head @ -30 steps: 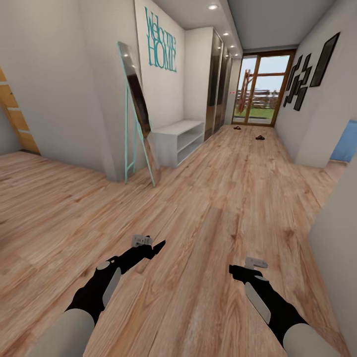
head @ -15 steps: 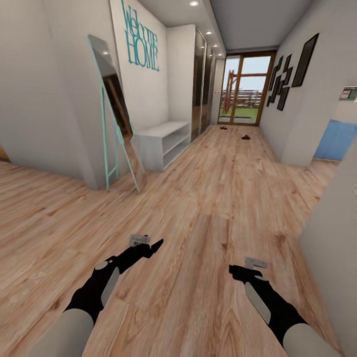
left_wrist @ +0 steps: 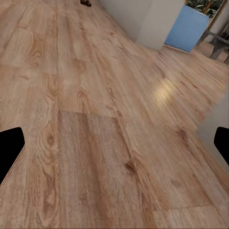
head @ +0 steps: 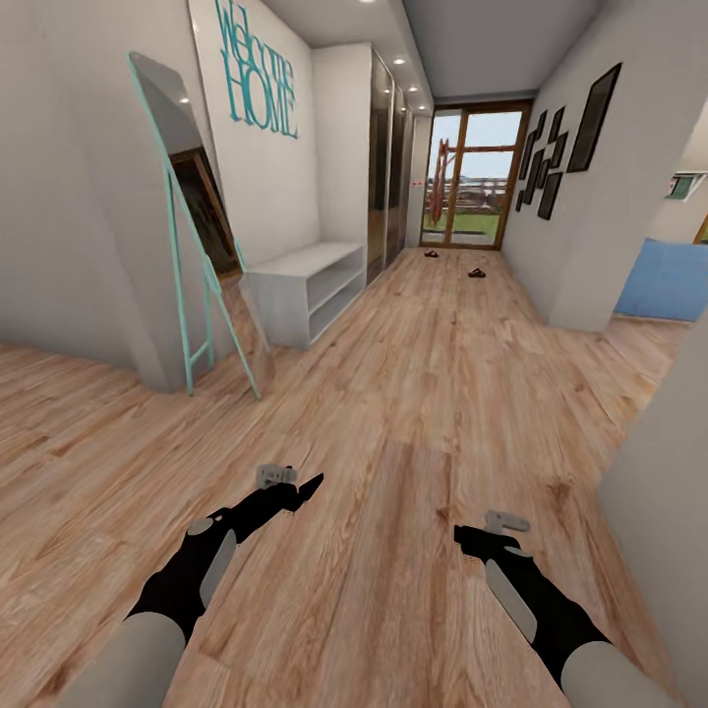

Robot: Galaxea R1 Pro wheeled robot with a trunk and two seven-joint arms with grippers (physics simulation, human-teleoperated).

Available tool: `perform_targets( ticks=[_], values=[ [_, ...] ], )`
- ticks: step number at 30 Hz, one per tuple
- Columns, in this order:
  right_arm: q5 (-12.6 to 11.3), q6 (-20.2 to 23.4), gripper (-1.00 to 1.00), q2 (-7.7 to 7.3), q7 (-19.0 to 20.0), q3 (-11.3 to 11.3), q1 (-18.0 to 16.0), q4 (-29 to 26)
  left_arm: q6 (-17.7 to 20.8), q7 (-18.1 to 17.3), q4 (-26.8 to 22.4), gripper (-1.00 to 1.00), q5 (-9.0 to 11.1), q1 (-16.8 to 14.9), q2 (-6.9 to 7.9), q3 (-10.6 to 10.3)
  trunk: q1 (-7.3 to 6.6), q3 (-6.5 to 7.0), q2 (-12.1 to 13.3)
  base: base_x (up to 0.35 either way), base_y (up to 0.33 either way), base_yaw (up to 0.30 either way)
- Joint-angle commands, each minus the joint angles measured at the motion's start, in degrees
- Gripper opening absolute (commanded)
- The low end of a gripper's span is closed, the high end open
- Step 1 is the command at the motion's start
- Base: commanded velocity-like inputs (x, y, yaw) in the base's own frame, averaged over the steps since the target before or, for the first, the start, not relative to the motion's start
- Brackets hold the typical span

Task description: Pick up the two gym shoes and the two sandals from the corridor floor and place them onto the hallstand (shoe rack) in the corridor, making sure they are on the rack and not on the floor. Arrange them so the two gym shoes are next to each other and the two sandals are next to each other.

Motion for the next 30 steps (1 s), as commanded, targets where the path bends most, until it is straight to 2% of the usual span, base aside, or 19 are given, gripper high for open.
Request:
perform_targets(
  ticks=[1,19,30],
  values=[
    [-0.5,0.2,1.00,-0.09,-0.5,0.4,0.0,-0.1,0.0,-0.4,0.1,1.00,0.1,0.0,-0.06,0.2,0.02,-0.06,0.0,0.348,0.000,-0.002],
    [-0.5,0.2,1.00,-0.09,-0.5,0.4,0.0,-0.1,0.0,-0.4,0.1,1.00,0.1,0.0,-0.12,0.2,0.02,-0.06,0.0,0.348,0.000,-0.006],
    [-0.5,0.2,1.00,-0.09,-0.5,0.4,0.0,-0.1,0.0,-0.4,0.1,1.00,0.1,0.0,-0.10,0.2,0.02,-0.06,0.0,0.348,0.000,-0.206]
  ],
)
